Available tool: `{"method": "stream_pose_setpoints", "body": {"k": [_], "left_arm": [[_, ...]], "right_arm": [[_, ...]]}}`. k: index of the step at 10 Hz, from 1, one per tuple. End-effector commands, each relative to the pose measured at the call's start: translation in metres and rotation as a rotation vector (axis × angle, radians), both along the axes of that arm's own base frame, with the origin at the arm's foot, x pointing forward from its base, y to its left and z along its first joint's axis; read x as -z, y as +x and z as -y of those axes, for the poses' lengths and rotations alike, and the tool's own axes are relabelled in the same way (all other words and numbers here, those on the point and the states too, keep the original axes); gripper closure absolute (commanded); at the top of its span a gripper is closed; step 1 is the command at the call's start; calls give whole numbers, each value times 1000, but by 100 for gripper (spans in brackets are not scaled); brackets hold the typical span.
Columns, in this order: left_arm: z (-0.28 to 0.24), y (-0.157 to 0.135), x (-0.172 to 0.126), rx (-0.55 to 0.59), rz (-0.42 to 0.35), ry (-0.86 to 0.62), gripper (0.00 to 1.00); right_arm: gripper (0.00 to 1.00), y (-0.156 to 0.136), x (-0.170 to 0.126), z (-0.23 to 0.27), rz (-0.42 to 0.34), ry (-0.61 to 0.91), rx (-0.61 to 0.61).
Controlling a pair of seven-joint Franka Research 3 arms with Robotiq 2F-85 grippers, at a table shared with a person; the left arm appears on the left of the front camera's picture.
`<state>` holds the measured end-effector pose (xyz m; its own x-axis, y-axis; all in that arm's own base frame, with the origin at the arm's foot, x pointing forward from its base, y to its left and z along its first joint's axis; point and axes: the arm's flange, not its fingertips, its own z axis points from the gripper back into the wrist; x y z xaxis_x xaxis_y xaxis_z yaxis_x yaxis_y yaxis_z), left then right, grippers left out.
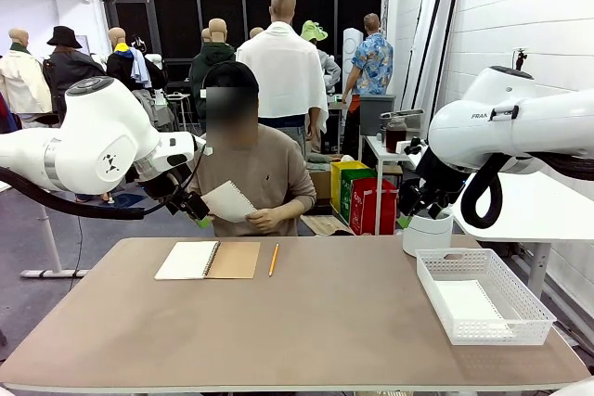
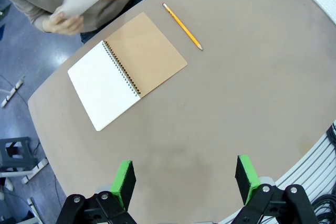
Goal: Sort the paper based on its condition.
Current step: If a person hands you a paper, place it in the Organizing basket , and if it's crumpled, put it in the Trash can.
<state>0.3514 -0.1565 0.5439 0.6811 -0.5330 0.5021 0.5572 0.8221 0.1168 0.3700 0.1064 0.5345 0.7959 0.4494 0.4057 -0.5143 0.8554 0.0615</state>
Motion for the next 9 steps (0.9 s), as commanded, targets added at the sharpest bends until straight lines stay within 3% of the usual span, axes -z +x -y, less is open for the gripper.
{"method": "stream_pose_setpoints", "body": {"k": [1, 9], "left_arm": [[-2, 1, 0, 1, 3, 8, 0], [-2, 1, 0, 1, 3, 8, 0]], "right_arm": [[0, 0, -1, 0, -7, -1, -2], [0, 0, -1, 0, -7, -1, -2]]}}
